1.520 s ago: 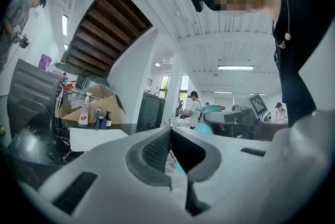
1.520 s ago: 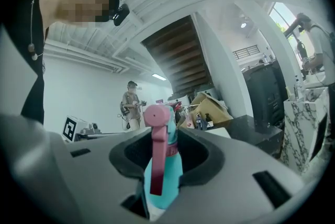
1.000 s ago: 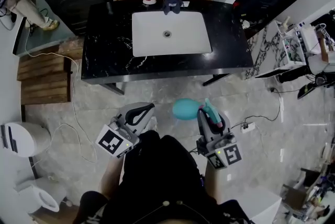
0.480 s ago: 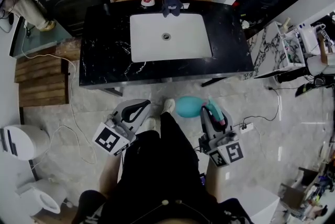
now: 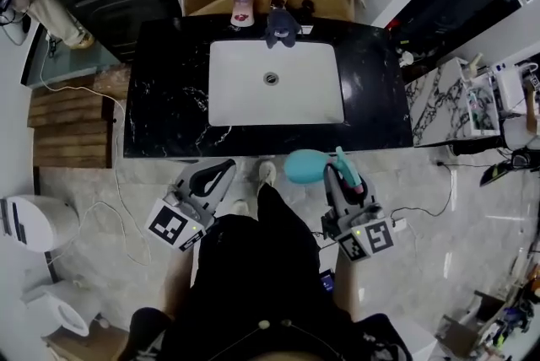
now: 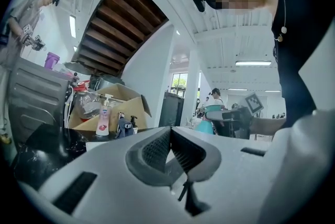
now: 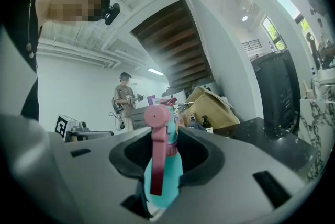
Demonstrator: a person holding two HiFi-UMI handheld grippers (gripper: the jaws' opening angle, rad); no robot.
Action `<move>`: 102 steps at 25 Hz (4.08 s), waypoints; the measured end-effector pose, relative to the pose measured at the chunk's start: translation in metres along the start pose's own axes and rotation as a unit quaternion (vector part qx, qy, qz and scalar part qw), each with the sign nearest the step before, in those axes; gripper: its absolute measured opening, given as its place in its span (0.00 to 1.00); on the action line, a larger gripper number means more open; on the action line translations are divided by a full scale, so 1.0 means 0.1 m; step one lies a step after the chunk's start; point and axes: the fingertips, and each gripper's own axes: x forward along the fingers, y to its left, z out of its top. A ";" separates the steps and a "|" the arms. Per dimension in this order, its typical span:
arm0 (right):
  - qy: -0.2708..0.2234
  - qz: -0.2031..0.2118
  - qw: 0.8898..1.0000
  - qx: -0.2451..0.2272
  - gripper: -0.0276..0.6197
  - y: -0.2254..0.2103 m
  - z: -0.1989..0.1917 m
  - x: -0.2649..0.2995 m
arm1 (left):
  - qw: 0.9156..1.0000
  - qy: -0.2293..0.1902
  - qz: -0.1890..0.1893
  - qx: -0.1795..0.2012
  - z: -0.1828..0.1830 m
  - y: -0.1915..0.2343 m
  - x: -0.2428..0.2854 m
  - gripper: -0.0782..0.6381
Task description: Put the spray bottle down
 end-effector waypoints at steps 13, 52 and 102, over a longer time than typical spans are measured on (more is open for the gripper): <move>0.028 0.009 0.995 0.093 0.24 -1.08 -0.25 0.93 | 0.999 0.002 0.036 -0.012 0.14 0.44 0.84 0.12; 0.122 -0.029 0.962 0.244 0.24 -2.13 -1.59 2.81 | 0.996 0.040 -0.017 -0.071 -0.07 1.04 1.59 0.12; 0.134 -0.116 0.837 0.517 0.25 -2.69 -2.72 3.48 | 0.993 0.047 0.042 -0.098 -0.23 1.40 1.44 0.28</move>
